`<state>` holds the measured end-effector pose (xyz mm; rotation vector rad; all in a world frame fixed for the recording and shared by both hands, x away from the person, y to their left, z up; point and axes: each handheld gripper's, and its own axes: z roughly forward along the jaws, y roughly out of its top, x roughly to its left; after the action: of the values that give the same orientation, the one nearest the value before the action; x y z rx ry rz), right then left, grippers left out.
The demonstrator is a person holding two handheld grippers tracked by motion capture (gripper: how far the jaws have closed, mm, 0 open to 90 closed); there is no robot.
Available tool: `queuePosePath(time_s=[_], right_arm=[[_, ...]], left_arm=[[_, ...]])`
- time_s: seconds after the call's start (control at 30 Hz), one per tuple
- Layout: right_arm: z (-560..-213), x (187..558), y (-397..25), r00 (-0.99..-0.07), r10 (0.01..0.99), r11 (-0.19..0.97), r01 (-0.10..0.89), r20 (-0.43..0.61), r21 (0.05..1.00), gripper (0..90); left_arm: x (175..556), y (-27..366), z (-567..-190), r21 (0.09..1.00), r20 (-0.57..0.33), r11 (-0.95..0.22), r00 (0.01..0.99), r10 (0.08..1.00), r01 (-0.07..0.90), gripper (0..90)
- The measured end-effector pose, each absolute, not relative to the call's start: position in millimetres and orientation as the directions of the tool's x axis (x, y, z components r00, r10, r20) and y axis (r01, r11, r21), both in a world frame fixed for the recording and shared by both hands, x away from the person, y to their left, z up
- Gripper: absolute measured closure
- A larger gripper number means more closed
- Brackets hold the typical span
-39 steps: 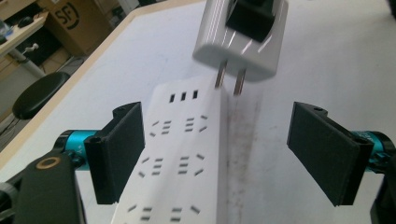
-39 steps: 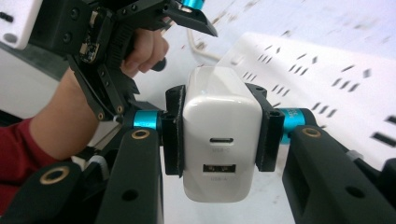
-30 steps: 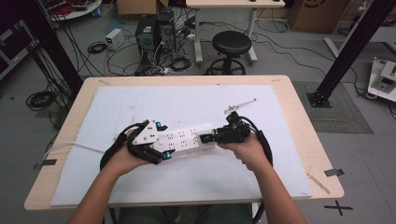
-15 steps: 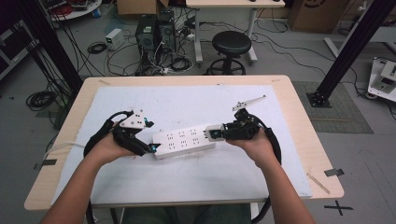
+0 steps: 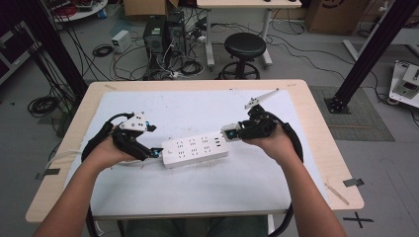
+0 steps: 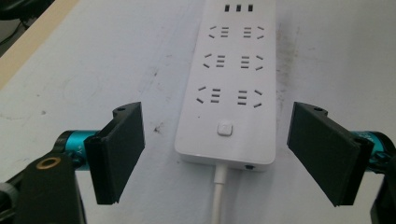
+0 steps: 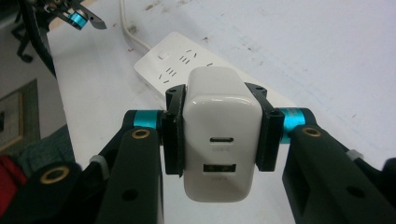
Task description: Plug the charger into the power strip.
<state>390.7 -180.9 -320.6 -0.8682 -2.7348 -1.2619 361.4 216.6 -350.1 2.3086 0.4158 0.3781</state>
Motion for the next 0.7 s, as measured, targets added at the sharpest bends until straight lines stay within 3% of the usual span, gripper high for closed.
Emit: queuePosePath(time_s=[0.3, 0.63, 0.7], right_arm=[[-302, 421, -147, -0.902, 0.409, 0.675, 0.399, 0.135, 0.621, 63.3], [-304, 433, -129, -0.935, 0.338, 0.743, 0.335, 0.108, 0.579, 63.3], [-307, 439, -117, -0.956, 0.285, 0.794, 0.279, 0.073, 0.540, 63.3]], left_arm=[[348, 233, -356, 0.705, 0.141, -0.676, 0.892, 0.430, 0.214, 19.1], [346, 246, -354, 0.693, 0.145, -0.678, 0.874, 0.465, 0.246, 19.1], [346, 247, -354, 0.696, 0.141, -0.673, 0.871, 0.470, 0.250, 19.1]])
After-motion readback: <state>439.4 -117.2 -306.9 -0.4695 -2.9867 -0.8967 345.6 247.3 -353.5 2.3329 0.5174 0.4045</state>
